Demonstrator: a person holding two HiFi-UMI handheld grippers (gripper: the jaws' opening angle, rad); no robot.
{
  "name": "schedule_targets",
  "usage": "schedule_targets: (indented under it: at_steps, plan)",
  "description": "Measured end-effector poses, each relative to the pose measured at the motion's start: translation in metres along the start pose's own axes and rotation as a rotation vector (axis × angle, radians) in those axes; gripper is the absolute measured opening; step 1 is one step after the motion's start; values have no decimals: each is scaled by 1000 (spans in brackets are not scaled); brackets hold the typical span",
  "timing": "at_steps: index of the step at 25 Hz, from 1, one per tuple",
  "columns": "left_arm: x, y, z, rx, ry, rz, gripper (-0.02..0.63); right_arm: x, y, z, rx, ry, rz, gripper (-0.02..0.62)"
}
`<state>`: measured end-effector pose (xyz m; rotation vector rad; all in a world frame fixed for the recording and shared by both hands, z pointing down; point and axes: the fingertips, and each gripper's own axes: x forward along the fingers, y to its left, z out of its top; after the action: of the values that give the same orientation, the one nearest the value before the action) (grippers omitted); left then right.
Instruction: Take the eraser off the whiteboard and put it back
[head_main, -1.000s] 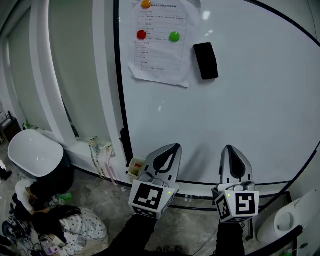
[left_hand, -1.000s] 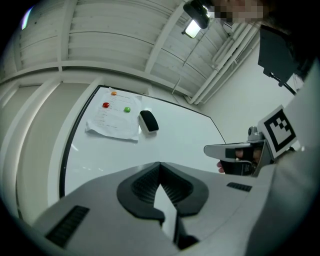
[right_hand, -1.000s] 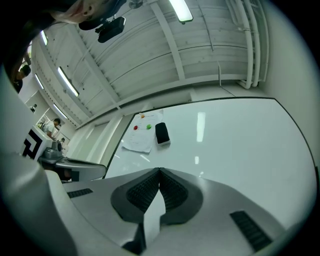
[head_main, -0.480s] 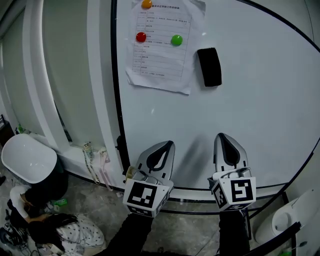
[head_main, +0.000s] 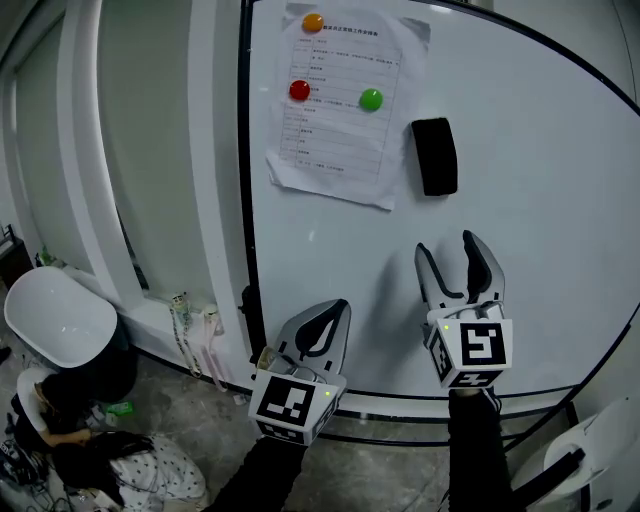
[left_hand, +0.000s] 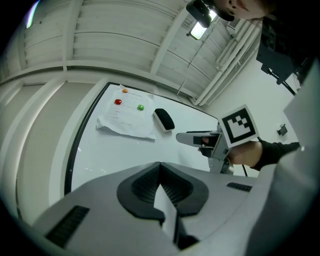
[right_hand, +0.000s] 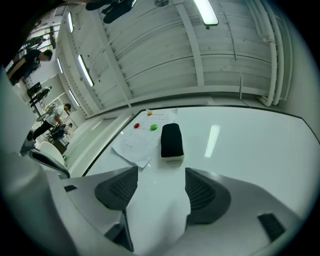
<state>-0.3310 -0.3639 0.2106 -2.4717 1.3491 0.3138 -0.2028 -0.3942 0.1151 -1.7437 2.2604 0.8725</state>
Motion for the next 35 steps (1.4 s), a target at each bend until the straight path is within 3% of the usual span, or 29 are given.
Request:
schedule_targets:
  at_steps: [10, 17, 25, 35]
  plan:
    - [6, 12, -6, -2, 15, 13, 6, 57, -19, 29, -76, -45, -68, 290]
    - [8, 18, -6, 2, 13, 26, 6, 80, -23, 25, -115, -15, -113, 290]
    - [5, 24, -10, 8, 28, 45, 6, 81, -27, 24, -132, -12, -168, 287]
    - [-2, 20, -7, 12, 29, 51, 6, 71, -26, 30, -102, -17, -149, 276]
